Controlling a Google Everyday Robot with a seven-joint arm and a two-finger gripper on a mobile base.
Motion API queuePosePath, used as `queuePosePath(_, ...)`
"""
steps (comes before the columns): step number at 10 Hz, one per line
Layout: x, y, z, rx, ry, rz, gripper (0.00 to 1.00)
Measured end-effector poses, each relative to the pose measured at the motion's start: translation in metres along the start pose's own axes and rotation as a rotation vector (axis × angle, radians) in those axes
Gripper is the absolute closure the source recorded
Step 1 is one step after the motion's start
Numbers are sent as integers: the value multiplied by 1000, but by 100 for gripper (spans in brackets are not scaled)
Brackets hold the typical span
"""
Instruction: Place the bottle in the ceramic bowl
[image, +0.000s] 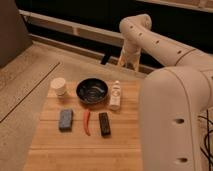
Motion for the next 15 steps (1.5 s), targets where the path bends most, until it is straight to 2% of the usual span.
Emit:
queuePosePath(2, -3, 12, 8, 5, 18, -43, 35)
queuePosePath(5, 4, 32, 27, -58, 76, -49, 35)
queuePosePath(6, 6, 32, 34, -67, 93, -43, 35)
queuePosePath(9, 8, 21, 57, -54, 137, -21, 35)
queuePosePath(12, 1, 15, 70, -43, 149, -11, 35)
queuePosePath(15, 0, 36, 86, -50, 176, -40, 35)
